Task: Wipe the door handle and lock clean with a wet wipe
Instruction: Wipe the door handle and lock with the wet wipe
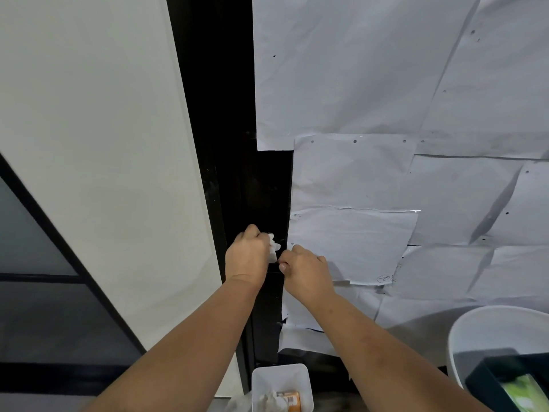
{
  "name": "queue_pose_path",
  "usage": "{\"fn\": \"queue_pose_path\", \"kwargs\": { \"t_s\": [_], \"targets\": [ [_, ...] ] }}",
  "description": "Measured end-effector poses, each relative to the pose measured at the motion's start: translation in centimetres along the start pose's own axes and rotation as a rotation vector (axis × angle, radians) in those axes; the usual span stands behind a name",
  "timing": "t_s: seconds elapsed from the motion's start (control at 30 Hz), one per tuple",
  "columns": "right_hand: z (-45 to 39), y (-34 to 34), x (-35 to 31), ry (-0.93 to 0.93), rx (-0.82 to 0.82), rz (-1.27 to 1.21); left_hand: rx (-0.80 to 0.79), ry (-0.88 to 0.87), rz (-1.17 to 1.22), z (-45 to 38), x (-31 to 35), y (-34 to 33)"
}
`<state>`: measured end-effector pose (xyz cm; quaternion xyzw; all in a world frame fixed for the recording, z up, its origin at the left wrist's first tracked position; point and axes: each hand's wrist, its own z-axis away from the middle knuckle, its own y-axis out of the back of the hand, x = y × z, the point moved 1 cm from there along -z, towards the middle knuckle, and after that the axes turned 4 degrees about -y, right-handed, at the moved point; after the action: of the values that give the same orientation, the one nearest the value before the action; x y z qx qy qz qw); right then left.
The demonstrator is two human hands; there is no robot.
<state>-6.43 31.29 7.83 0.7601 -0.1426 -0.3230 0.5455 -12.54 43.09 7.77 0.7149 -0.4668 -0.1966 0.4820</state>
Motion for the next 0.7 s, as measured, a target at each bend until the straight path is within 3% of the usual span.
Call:
{"fn": "queue_pose_path", "kwargs": {
  "t_s": [0.17,0.27,0.43,0.57,0.7],
  "targets": [
    [0.2,0.2,0.0,-0.002,-0.01,-0.022,0.151,0.373,0.31,1.1,-0.3,-0.9],
    [0.2,0.1,0.1,-0.006,-0.015,-0.041,0.159,0.587,0.482,1.6,0.1,-0.8],
    [0.2,-0.1,0.2,-0.013,-0.007,-0.045,0.123,1.177,1.105,1.3,0.9,-0.7],
    [0.1,-0.2,0.1,-0.019,-0.005,-0.049,0.017,1.253,1.33,1.1,0.2,-0.8],
    [0.1,-0.1,0.0,-0.032,-0.014,-0.047,-0.309,1.264,1.578,0.3,-0.7,-0.2]
  ]
}}
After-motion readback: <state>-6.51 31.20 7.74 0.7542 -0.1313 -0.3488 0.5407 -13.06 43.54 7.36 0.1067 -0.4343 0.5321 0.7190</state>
